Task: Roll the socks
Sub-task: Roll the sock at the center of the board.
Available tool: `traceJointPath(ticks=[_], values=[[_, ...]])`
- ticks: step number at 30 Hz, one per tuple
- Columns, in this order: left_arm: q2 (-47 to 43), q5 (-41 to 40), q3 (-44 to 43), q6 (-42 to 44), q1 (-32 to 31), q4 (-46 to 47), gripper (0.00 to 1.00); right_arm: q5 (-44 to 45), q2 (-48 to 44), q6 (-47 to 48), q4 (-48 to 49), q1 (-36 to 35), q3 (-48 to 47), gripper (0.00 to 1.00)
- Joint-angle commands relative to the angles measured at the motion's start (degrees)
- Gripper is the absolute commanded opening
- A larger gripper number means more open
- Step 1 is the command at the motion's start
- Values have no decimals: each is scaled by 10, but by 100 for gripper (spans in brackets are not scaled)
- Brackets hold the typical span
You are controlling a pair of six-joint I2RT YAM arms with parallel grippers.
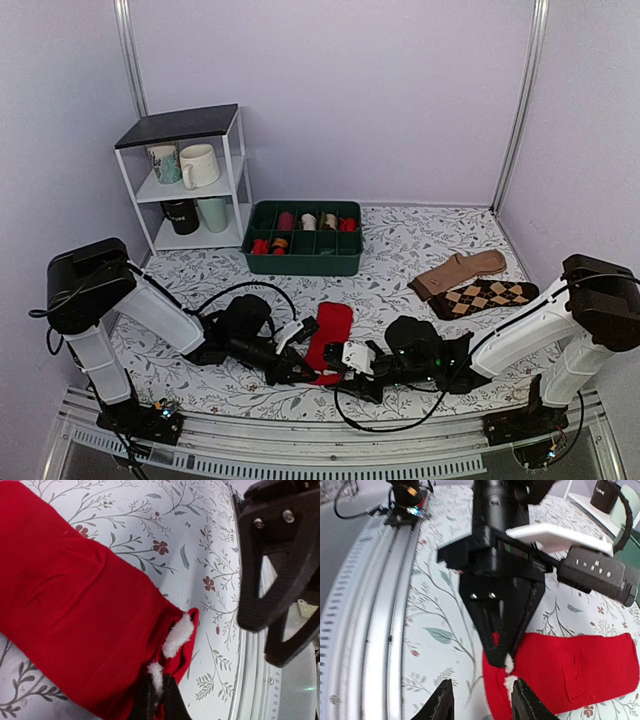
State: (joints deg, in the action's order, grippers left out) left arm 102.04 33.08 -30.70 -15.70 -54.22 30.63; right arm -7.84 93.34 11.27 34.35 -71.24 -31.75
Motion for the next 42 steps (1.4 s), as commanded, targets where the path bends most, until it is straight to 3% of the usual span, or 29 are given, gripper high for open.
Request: traceJointPath(ticks=[1,8,18,20,22,24,29,31,37,42], values=[[24,0,6,4,4,-62,0,19,44,66,-48,0,-30,38],[21,0,12,8,6,-60,0,12,81,64,-81,0,-50,38],[19,9,15,13,7,-54,0,79,144,44,-132,0,-80,37],[17,12,13,17,7,-52,0,90,148,32,-151,0,-82,31],[10,9,14,20,7,-47,0,102,149,7,-166,0,-79,19],[-2,7,16,27,8,-41,9,103,151,-17,-189,0,-76,12],[-59,-31,24,63,7,-42,24,50,149,-84,-227,1,-62,6],[-103,-52,35,84,7,-37,45,28,147,-104,-233,1,-60,5],[-229,-107,97,155,-13,7,55,-100,157,-172,-255,44,-71,6],[-237,-110,117,193,-44,14,50,-213,177,-224,-304,90,-94,6]])
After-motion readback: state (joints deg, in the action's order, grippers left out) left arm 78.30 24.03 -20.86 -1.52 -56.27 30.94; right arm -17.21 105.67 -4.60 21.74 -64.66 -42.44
